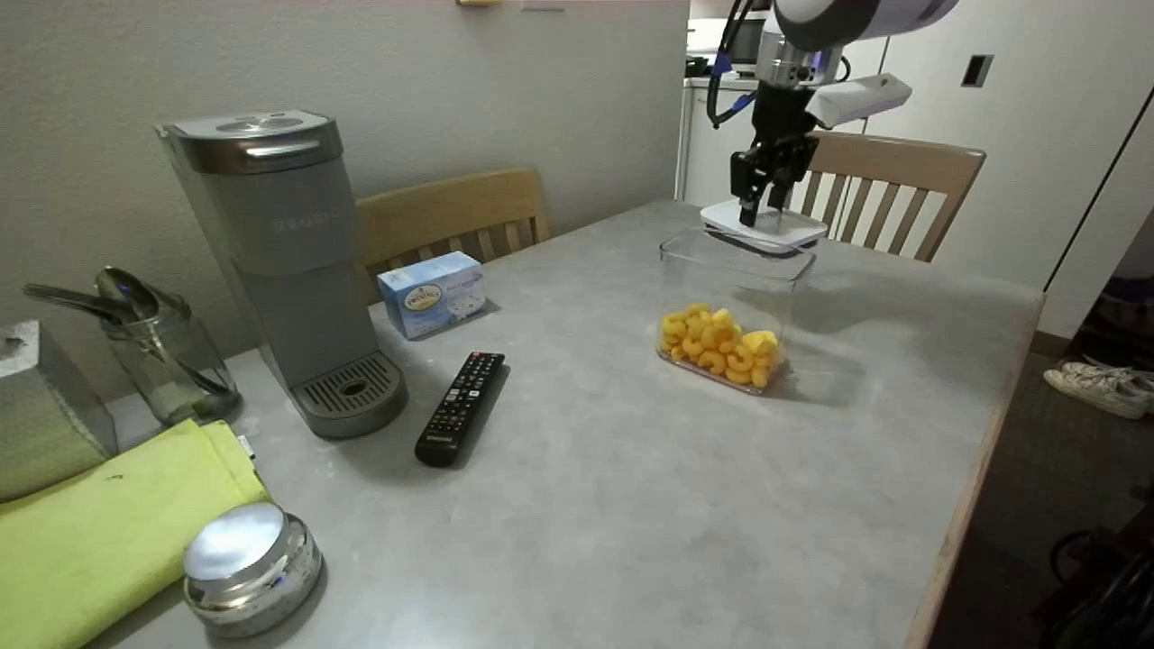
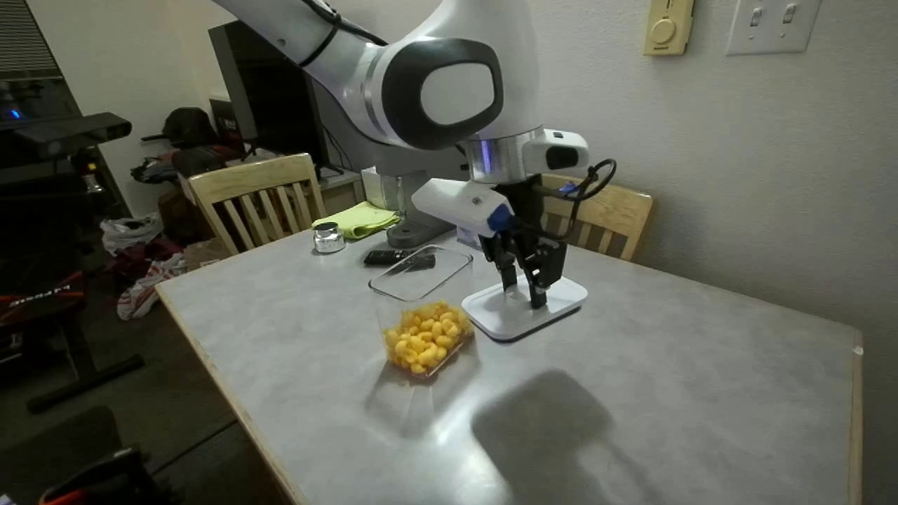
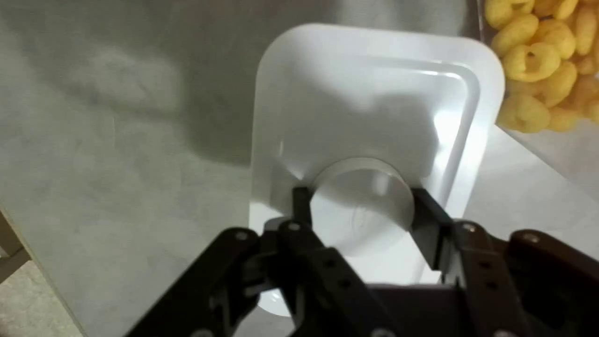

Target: Pick up the white lid and put it on the table. Pick up the white lid and put it back on the container.

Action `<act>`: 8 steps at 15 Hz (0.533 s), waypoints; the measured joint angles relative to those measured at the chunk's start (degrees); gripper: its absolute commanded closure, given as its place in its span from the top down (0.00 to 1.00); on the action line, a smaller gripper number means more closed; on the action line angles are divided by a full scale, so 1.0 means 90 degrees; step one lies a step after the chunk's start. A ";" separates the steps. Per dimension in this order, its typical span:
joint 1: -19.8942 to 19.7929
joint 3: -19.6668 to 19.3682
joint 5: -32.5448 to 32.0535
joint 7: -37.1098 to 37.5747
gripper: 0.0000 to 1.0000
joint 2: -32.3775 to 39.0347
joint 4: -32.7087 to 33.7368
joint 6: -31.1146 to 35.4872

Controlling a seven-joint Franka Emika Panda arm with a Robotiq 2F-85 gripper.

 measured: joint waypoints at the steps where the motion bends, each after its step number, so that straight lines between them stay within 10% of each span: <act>1: -0.0002 0.0015 0.0000 -0.0101 0.29 -0.0064 0.0001 -0.0041; 8: -0.0047 0.0162 0.0000 -0.0842 0.29 -0.0384 0.0018 -0.0213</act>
